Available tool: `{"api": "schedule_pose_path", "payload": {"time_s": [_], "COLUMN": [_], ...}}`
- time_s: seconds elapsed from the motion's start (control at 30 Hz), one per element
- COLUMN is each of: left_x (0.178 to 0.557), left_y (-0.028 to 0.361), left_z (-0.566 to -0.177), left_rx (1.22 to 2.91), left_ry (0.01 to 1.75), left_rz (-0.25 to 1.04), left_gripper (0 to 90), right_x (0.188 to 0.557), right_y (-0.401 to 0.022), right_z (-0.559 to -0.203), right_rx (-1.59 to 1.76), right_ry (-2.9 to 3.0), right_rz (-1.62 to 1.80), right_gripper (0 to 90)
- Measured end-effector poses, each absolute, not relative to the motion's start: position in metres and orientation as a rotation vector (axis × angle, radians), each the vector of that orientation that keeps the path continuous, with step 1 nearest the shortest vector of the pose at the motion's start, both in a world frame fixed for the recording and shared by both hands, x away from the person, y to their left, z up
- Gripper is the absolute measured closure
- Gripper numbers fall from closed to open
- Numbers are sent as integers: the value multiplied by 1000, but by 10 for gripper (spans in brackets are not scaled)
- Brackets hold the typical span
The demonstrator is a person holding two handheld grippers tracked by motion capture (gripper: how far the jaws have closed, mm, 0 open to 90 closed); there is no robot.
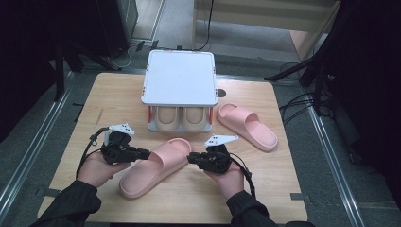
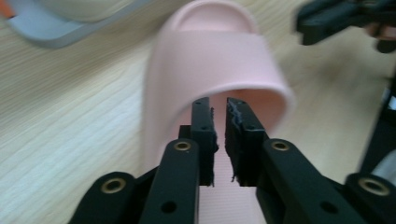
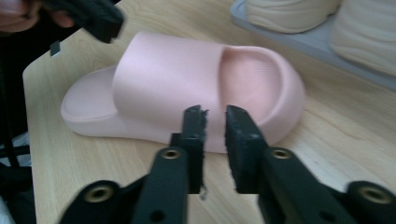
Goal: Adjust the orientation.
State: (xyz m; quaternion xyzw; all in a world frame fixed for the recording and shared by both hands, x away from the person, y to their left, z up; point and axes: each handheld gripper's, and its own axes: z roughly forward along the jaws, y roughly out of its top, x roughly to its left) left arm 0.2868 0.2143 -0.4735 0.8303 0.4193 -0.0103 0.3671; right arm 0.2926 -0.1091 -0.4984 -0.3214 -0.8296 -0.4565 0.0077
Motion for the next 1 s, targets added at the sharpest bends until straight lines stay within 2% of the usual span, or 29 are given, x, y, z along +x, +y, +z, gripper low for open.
{"api": "schedule_pose_path", "payload": {"time_s": [0.17,0.7,1.0], "left_x": [297,300,290], "left_y": [222,223,221], "left_z": [-488,-500,-500], "left_rx": [2125,2142,2153], "left_ry": [1131,1152,1131], "left_rz": [-31,-38,-92], "left_gripper": [816,836,838], "right_x": [284,284,293], "right_y": [-95,-78,-80], "right_z": [-503,-516,-514], "right_rx": [-946,-912,-958], "right_ry": [-2628,-2685,-2679], "right_rz": [-1406,-1310,-1298], "right_gripper": [895,894,868]}}
